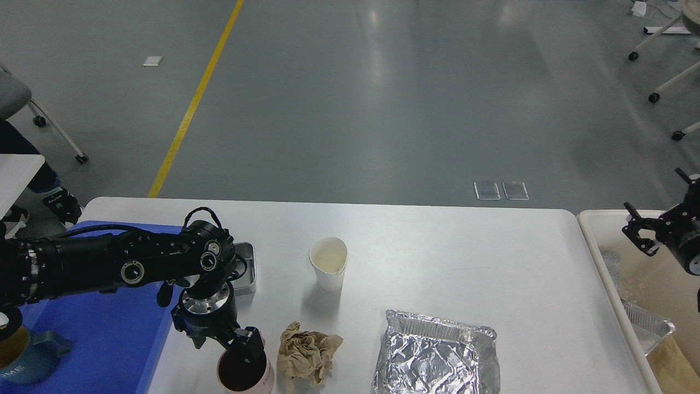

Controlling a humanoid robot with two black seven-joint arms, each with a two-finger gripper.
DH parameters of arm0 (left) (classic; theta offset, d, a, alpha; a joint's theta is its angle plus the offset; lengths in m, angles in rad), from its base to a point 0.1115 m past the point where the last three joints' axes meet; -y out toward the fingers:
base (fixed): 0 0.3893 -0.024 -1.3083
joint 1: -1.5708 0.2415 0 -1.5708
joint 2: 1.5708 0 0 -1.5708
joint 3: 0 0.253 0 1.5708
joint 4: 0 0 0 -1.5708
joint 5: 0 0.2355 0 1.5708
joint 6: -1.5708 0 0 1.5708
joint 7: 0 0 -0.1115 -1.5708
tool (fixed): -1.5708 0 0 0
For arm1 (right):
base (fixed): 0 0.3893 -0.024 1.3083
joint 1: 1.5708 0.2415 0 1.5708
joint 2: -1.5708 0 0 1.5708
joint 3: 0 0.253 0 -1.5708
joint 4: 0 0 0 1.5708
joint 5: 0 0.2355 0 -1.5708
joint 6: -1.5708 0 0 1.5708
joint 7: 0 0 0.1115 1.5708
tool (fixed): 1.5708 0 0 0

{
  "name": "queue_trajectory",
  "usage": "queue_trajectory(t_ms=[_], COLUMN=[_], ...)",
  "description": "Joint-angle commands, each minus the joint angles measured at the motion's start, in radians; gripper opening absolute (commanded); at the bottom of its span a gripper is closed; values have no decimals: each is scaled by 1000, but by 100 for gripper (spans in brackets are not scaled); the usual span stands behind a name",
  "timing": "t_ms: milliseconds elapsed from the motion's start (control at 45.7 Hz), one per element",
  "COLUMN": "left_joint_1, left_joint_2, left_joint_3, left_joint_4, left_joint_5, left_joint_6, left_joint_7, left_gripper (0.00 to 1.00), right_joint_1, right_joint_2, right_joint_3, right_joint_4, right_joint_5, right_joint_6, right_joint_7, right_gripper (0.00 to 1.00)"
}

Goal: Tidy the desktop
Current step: 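Lower the left gripper onto the pink mug and grasp it, then lift the pink mug with the left gripper toward the blue tray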

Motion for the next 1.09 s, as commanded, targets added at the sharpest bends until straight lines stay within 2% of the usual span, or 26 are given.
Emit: queue_trajectory(t_ms=[0, 131, 219, 306, 350, 547, 657, 985, 1073], left_joint_1=[5, 5, 0, -8, -9, -5, -1, -12, -14], left_joint_2=[-15, -29, -29, -28, -28, -29, -29, -25, -22], left_joint_3=[0, -3, -8, -11, -12, -11, -11, -19, -29], left_joint_4=[6, 11, 11, 11, 11, 11, 11, 6, 6], left_joint_5=[0, 0, -3, -3, -3, -2, 0, 3, 3], left_joint_6=[1, -3, -16, -48, -48, -48, -48, -35, -1], left_joint_7=[11, 34, 53, 73, 83, 111, 119, 142, 143], left_gripper=[96, 84, 67, 39, 29, 5, 0, 0, 0], right_joint_1=[-1, -8, -9, -9, -9, -9, -9, -9, -11], right_joint_2=[-1, -1, -3, -3, -3, -3, -3, -3, -3], right_joint_3=[2, 2, 2, 2, 2, 2, 2, 2, 2], right_joint_4=[0, 2, 3, 3, 3, 5, 2, 2, -1], right_joint_5=[0, 0, 0, 0, 0, 0, 0, 0, 0], right_joint_6=[2, 2, 6, 6, 6, 6, 8, 8, 8], right_joint_7=[0, 1, 1, 1, 0, 0, 0, 0, 1], right_gripper=[100, 100, 100, 100, 100, 100, 100, 100, 100])
